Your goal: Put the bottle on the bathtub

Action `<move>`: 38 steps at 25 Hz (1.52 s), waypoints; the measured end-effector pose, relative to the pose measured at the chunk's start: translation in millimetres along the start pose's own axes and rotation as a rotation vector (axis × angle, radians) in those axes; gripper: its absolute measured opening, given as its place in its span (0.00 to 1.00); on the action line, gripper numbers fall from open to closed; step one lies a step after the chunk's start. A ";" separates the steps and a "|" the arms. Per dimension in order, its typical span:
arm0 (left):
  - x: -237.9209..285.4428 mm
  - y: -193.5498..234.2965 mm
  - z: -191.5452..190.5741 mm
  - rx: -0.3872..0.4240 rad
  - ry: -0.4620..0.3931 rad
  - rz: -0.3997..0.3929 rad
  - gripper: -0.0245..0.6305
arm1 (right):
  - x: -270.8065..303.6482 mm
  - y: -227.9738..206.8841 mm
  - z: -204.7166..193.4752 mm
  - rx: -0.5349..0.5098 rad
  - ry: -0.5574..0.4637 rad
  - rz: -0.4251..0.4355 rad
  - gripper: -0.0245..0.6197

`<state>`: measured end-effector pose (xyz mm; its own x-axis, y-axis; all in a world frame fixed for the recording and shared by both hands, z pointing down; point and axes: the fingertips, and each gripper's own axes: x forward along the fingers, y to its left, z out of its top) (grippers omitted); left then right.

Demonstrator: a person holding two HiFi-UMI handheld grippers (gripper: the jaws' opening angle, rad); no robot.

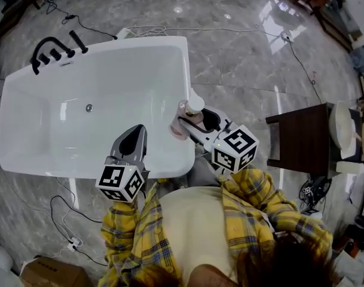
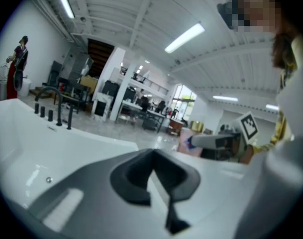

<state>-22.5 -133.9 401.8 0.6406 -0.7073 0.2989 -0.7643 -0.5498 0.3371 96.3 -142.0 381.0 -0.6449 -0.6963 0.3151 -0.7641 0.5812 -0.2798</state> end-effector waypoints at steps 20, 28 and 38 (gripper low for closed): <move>123.0 34.3 1.0 -0.081 0.079 0.172 0.05 | 85.7 -125.3 23.9 -0.019 0.104 0.163 0.38; 145.2 50.3 -4.5 -0.120 0.088 0.223 0.05 | 121.2 -162.2 30.2 -0.024 0.118 0.169 0.38; 178.8 62.6 -13.7 -0.145 0.113 0.226 0.05 | 162.8 -213.5 37.2 -0.066 0.113 0.117 0.38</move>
<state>45.2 -288.7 488.6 0.4657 -0.7463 0.4755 -0.8752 -0.3088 0.3725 154.9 -395.1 458.3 -0.7238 -0.5724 0.3853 -0.6805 0.6845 -0.2613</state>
